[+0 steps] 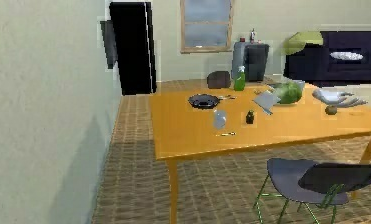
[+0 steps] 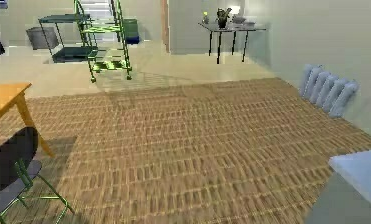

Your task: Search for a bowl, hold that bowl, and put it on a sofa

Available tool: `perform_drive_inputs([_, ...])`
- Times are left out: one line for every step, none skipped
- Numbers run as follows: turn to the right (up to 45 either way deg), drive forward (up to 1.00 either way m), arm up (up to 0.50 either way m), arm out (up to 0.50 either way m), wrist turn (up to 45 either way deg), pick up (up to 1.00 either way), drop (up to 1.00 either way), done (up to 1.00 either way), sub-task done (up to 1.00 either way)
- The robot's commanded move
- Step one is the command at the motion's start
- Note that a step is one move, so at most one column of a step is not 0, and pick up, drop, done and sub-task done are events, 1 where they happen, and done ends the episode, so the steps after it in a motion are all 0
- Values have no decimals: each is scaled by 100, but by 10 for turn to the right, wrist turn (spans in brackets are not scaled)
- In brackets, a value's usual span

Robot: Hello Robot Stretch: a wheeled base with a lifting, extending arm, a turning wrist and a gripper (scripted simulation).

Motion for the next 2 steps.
perform_drive_inputs([450,0,0,0,0,0,0,0,0])
perform_drive_inputs([360,0,0,0,0,0,0,0,0])
